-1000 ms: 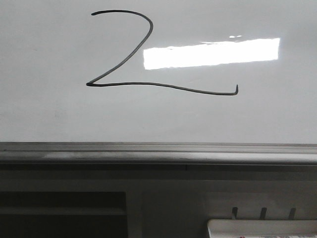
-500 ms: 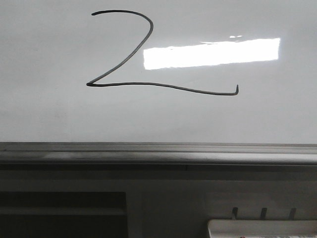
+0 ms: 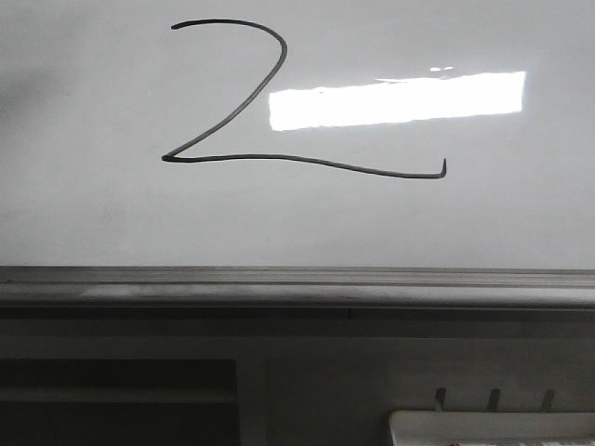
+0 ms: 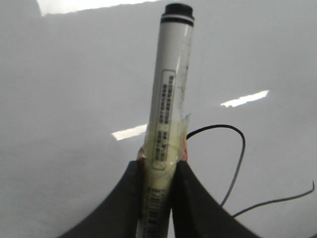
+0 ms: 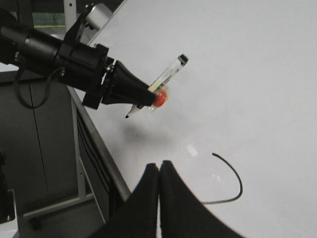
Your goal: Write number 2 on whiteboard
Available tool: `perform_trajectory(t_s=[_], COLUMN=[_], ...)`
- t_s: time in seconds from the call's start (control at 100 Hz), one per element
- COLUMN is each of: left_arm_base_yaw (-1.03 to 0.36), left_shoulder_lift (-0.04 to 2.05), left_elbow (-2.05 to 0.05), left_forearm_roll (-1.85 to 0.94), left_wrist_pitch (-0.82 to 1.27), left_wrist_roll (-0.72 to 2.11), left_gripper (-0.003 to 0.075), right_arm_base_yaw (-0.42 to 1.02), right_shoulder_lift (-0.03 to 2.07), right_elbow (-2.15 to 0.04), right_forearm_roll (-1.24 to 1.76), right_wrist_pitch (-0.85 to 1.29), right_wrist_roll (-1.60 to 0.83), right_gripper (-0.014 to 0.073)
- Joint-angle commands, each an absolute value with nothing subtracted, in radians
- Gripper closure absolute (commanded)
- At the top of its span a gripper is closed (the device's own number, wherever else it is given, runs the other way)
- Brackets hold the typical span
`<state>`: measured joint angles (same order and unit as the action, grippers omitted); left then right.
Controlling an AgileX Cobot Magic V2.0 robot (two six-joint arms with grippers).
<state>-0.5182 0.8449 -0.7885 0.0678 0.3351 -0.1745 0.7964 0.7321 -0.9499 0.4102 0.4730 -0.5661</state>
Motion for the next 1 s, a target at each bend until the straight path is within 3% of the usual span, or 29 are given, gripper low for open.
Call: perform_trajectory(t_s=[0.0, 0.31, 0.99], left_arm_base_yaw=[-0.5, -0.5, -0.5], left_shoulder_lift=[0.889, 1.061, 1.211], left_elbow=[-0.794, -0.79, -0.787], left_forearm_roll=[0.025, 0.022, 0.132], left_wrist_pitch=[0.167, 0.0, 0.019], left_wrist_roll=[-0.197, -0.195, -0.193], left_gripper=[0.0741, 0.0741, 0.0741], right_arm_base_yaw=[0.789, 0.789, 0.789], right_shoulder_lift=[0.722, 0.722, 0.722], right_elbow=[-0.92, -0.82, -0.82], right_forearm_roll=[0.438, 0.467, 0.502], right_wrist_pitch=[0.392, 0.324, 0.316], right_wrist_roll=[-0.563, -0.537, -0.537], right_gripper=[0.0664, 0.0664, 0.0664])
